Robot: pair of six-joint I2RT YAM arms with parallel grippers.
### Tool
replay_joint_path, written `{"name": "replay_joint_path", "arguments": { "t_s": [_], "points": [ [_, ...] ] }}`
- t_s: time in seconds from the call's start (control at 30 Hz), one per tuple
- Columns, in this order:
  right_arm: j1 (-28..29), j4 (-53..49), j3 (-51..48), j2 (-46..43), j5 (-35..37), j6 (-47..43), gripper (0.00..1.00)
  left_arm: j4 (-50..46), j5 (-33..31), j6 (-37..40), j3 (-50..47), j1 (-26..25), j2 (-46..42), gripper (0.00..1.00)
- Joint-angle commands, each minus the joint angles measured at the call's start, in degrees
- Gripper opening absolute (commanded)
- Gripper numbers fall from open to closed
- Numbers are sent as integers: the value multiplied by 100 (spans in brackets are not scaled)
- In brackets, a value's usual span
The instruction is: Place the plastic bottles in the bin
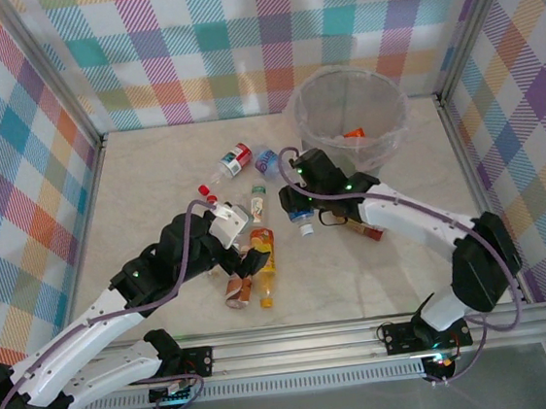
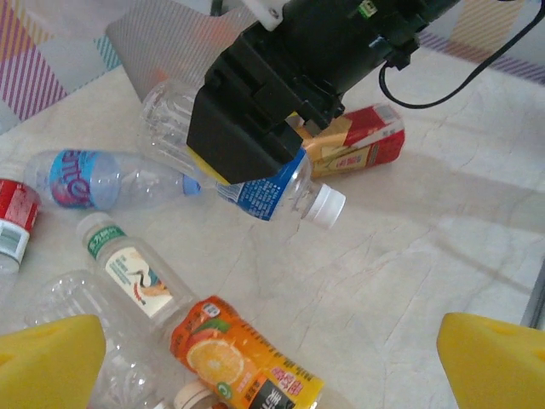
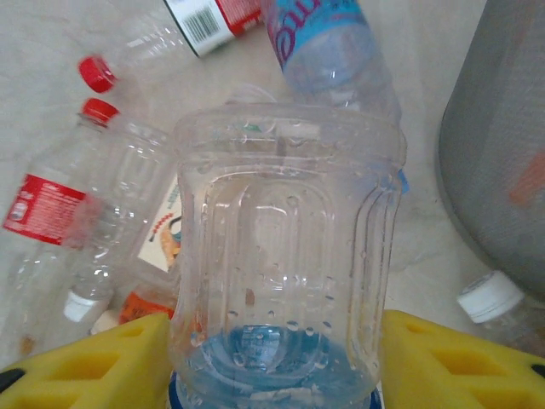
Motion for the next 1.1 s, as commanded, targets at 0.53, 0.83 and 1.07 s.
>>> {"name": "replay_joint_path", "arguments": {
  "t_s": [0.53,0.83,1.07],
  "points": [
    [-7,-1307,1867,-894,-2,-1339,58,1875,1168,-476,1246,18,1170,100],
    [-324,-1663,3171,-612,212,-1951,57,2554,1147,-708,824,30,1104,100],
    [-1149,-1608,3594,-406,-104,-2034,56,2490,1133,-718,781,33,1047,100]
  ]
}}
